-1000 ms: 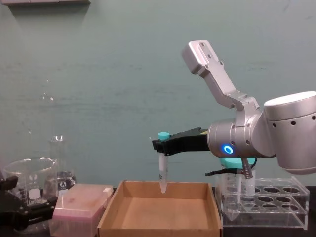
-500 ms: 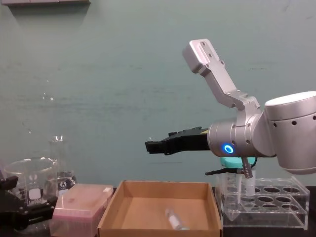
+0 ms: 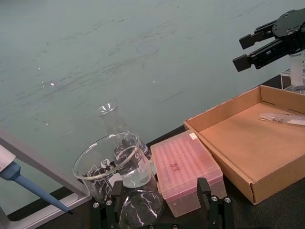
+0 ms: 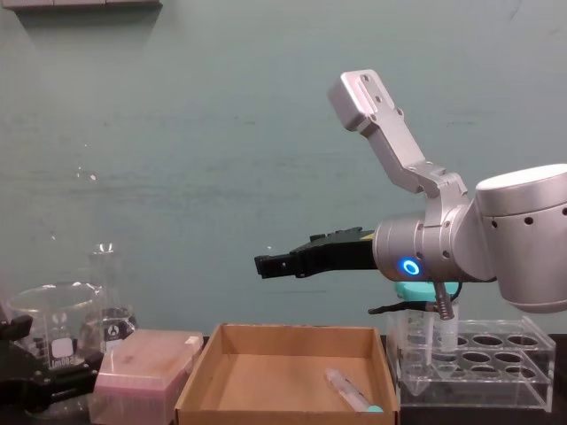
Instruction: Use the right hand to move the test tube from the test tube rack into the box.
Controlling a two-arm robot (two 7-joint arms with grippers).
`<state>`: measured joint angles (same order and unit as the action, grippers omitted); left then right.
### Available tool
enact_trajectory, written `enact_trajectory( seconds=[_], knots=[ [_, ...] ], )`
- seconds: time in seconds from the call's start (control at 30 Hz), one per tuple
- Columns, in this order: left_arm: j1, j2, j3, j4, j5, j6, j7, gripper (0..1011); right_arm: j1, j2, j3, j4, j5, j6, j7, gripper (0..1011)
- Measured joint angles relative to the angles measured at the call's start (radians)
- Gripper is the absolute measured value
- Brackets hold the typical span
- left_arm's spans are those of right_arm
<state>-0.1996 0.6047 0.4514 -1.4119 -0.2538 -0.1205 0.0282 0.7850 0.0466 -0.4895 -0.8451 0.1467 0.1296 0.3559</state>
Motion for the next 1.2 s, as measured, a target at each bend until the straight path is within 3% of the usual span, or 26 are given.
enact_trajectory(
  seconds=[0.17, 0.3, 0.33, 0.43, 0.53, 0.63, 0.73, 0.97, 1.2],
  knots=[
    [0.000, 0.000, 0.000, 0.000, 0.000, 0.000, 0.000, 1000, -0.017, 0.008, 0.005, -0.029, -0.003, -0.012, 0.001, 1003],
    [0.000, 0.000, 0.000, 0.000, 0.000, 0.000, 0.000, 1000, -0.070, 0.034, 0.029, -0.131, -0.006, -0.052, -0.016, 1003],
    [0.000, 0.000, 0.000, 0.000, 0.000, 0.000, 0.000, 1000, -0.102, 0.047, 0.045, -0.190, -0.008, -0.075, -0.034, 1003],
    [0.000, 0.000, 0.000, 0.000, 0.000, 0.000, 0.000, 1000, -0.155, 0.068, 0.074, -0.282, -0.013, -0.124, -0.072, 1003],
    [0.000, 0.000, 0.000, 0.000, 0.000, 0.000, 0.000, 1000, -0.243, 0.100, 0.133, -0.406, -0.020, -0.190, -0.142, 1003],
    [0.000, 0.000, 0.000, 0.000, 0.000, 0.000, 0.000, 1000, -0.299, 0.122, 0.174, -0.468, -0.023, -0.205, -0.183, 1003],
    [0.000, 0.000, 0.000, 0.000, 0.000, 0.000, 0.000, 1000, -0.382, 0.157, 0.238, -0.538, -0.029, -0.204, -0.237, 1003],
    [0.000, 0.000, 0.000, 0.000, 0.000, 0.000, 0.000, 1000, -0.496, 0.200, 0.325, -0.581, -0.054, -0.186, -0.307, 1003],
    [0.000, 0.000, 0.000, 0.000, 0.000, 0.000, 0.000, 1000, -0.537, 0.201, 0.361, -0.586, -0.065, -0.163, -0.317, 1003]
  ],
)
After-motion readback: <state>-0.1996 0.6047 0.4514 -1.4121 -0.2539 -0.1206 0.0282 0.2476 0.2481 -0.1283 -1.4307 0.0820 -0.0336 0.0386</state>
